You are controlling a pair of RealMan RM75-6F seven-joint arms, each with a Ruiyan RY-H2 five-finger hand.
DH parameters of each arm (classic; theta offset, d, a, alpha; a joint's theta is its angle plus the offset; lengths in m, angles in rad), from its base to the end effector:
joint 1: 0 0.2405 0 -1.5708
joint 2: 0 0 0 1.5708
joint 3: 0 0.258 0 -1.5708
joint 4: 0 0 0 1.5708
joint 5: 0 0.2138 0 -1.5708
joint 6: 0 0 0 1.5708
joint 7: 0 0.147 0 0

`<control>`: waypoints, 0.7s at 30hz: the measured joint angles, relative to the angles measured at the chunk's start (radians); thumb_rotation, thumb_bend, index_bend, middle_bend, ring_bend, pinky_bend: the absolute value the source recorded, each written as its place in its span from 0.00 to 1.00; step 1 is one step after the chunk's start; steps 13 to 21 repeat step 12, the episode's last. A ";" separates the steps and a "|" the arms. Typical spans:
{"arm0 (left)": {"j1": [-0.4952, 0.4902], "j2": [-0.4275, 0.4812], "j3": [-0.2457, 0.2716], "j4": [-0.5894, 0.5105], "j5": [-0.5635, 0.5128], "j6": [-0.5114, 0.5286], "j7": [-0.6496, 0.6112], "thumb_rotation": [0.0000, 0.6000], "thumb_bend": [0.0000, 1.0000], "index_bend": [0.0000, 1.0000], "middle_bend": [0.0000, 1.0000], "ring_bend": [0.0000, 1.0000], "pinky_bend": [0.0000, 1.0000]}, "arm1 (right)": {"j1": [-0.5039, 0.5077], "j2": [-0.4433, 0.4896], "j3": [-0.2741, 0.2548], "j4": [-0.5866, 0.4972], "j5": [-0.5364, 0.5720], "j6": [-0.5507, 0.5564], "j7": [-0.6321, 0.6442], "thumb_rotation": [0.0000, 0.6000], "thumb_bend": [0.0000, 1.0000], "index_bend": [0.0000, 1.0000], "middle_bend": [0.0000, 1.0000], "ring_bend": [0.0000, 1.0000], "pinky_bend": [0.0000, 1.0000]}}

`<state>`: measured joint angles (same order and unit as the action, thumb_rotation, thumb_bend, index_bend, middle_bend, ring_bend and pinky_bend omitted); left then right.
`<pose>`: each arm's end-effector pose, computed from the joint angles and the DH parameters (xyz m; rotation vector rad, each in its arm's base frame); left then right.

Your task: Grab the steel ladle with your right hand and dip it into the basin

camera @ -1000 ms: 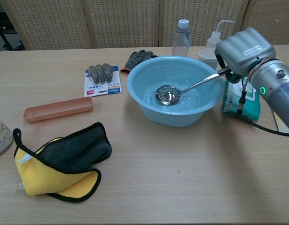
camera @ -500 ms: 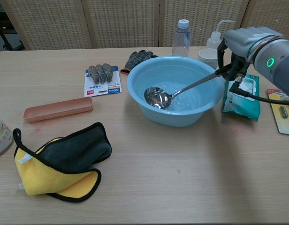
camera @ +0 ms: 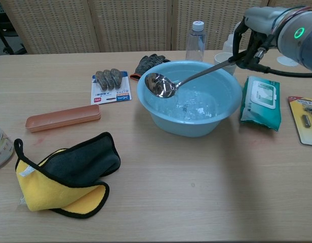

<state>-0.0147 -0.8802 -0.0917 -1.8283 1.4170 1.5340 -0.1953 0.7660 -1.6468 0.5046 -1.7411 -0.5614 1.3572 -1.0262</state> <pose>-0.2998 0.1689 0.2263 -1.1746 -1.0196 -1.0171 -0.0969 -0.3619 0.0231 1.4202 -1.0019 0.7286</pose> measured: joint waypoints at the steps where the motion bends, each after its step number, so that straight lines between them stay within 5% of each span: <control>1: 0.000 0.000 0.000 0.000 0.000 0.000 0.000 1.00 0.00 0.00 0.00 0.00 0.00 | 0.003 0.005 0.007 -0.012 0.008 0.005 0.002 1.00 1.00 0.90 1.00 0.95 1.00; 21: 0.004 0.002 0.002 -0.001 0.007 0.007 -0.004 1.00 0.00 0.00 0.00 0.00 0.00 | 0.060 0.043 0.026 -0.066 0.061 0.094 -0.044 1.00 1.00 0.90 1.00 0.95 1.00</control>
